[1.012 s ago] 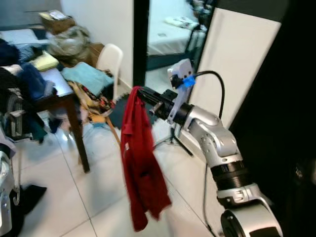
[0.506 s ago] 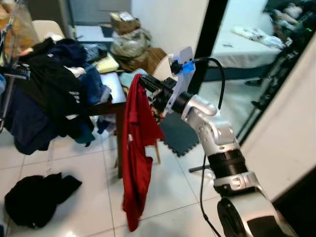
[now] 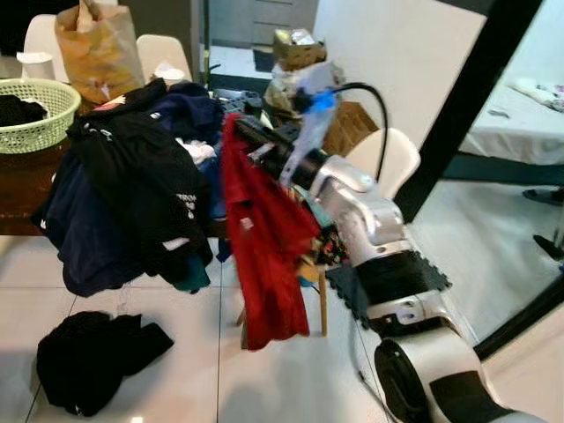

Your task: Hang hanger

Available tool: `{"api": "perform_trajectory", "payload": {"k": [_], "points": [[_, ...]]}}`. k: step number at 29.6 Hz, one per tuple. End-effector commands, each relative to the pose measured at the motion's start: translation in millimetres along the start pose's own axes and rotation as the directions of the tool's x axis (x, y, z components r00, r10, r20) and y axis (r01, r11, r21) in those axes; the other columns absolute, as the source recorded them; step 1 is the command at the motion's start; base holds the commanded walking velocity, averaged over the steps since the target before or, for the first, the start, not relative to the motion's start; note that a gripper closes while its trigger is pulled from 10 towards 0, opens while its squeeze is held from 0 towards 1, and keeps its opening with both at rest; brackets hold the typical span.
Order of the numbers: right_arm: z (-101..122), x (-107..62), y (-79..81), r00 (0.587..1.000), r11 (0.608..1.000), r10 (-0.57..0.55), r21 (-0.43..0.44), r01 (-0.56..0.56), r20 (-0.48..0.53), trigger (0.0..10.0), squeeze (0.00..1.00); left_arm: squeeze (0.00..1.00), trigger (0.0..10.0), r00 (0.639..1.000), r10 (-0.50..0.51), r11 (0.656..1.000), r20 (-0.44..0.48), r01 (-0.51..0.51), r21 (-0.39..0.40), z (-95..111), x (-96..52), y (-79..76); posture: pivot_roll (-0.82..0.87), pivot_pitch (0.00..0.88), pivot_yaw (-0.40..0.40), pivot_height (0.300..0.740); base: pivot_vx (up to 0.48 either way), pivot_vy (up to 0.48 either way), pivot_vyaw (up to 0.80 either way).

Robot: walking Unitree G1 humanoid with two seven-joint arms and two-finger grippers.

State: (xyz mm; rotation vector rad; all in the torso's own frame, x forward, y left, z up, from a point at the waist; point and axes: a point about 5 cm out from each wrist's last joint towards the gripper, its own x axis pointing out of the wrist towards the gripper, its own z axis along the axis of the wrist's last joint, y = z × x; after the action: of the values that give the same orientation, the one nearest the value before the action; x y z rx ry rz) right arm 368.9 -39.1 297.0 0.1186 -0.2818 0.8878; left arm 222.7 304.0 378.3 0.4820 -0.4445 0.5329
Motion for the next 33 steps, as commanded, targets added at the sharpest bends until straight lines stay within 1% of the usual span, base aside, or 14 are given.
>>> {"api": "perform_trajectory", "payload": {"k": [1,5,8,9,10,13,14,17,20,23,27,28,31,33], "points": [[21,0.1,-8.6,0.996,0.999,-0.033,0.038,0.03,0.081,10.0,0.0,0.0,10.0,0.999,-0.03,1.0,0.029,0.03,-0.004,8,-2.3,-4.6,0.12,0.0,-0.11,0.74,0.48,0.0,0.0],[56,9.7,-10.3,0.978,0.992,-0.047,0.123,0.022,0.204,10.0,0.0,0.0,10.0,0.999,-0.052,0.998,0.01,0.052,-0.037,3,-6.9,-13.6,0.13,0.0,-0.114,0.74,0.48,0.0,0.0],[72,14.5,-10.4,0.968,0.992,-0.049,0.126,0.019,0.245,10.0,0.0,0.0,10.0,0.998,-0.063,0.997,-0.003,0.063,-0.052,0,-9.4,-18.4,0.13,0.0,-0.116,0.74,0.48,0.0,0.0],[101,23.2,-8.4,0.95,0.995,-0.038,0.098,0.008,0.31,10.0,0.0,0.0,10.0,0.996,-0.082,0.994,-0.018,0.081,-0.077,-5,-13.4,-26.5,0.13,0.0,-0.121,0.74,0.48,0.0,0.0],[101,23.2,-8.4,0.95,0.995,-0.038,0.098,0.008,0.31,10.0,0.0,0.0,10.0,0.996,-0.082,0.994,-0.018,0.081,-0.077,-5,-13.4,-26.5,0.13,0.0,-0.121,0.74,0.48,0.0,0.0],[178,45.5,18.3,0.889,0.998,0.067,-0.021,-0.064,0.454,10.0,0.0,0.0,10.0,0.991,-0.124,0.985,-0.044,0.117,-0.13,-11,-23.2,-46.0,0.13,0.0,-0.135,0.74,0.48,0.0,0.0],[178,45.5,18.3,0.889,0.998,0.067,-0.021,-0.064,0.454,10.0,0.0,0.0,10.0,0.991,-0.124,0.985,-0.044,0.117,-0.13,-11,-23.2,-46.0,0.13,0.0,-0.135,0.74,0.48,0.0,0.0],[212,60.9,55.7,0.843,0.983,0.182,-0.072,-0.17,0.507,10.0,0.0,0.0,10.0,0.993,-0.104,0.987,-0.048,0.097,-0.129,-12,-27.3,-45.8,0.14,0.0,-0.147,0.74,0.48,0.0,0.0],[215,64.8,64.4,0.836,0.98,0.2,-0.092,-0.178,0.51,10.0,0.0,0.0,10.0,0.995,-0.087,0.989,-0.049,0.081,-0.127,-12,-27.6,-42.5,0.14,0.0,-0.148,0.74,0.48,0.0,0.0],[201,81.3,80.2,0.872,0.977,0.179,-0.19,-0.101,0.455,10.0,0.0,0.0,10.0,0.999,-0.036,0.992,-0.041,0.03,-0.126,-8,-26.2,-32.7,0.14,0.0,-0.148,0.74,0.48,0.0,0.0],[195,84.4,82.7,0.881,0.975,0.184,-0.196,-0.106,0.436,10.0,0.0,0.0,10.0,0.999,-0.031,0.992,-0.038,0.026,-0.126,-7,-26.0,-32.0,0.14,0.0,-0.148,0.74,0.48,0.0,0.0],[167,92.8,88.7,0.917,0.966,0.208,-0.221,-0.137,0.341,10.0,0.0,0.0,10.0,0.999,-0.023,0.992,-0.034,0.019,-0.125,-6,-26.6,-31.5,0.14,0.0,-0.152,0.74,0.48,0.0,0.0],[146,98.9,93.6,0.938,0.958,0.227,-0.235,-0.165,0.264,10.0,0.0,0.0,10.0,0.999,-0.013,0.992,-0.034,0.009,-0.126,-5,-27.6,-31.1,0.14,0.0,-0.152,0.74,0.48,0.0,0.0],[98,105.9,106.5,0.952,0.93,0.291,-0.261,-0.259,0.094,10.0,0.0,0.0,10.0,0.999,0.017,0.991,-0.032,-0.021,-0.132,-4,-28.0,-27.2,0.13,0.0,-0.147,0.74,0.48,0.0,0.0]]}}
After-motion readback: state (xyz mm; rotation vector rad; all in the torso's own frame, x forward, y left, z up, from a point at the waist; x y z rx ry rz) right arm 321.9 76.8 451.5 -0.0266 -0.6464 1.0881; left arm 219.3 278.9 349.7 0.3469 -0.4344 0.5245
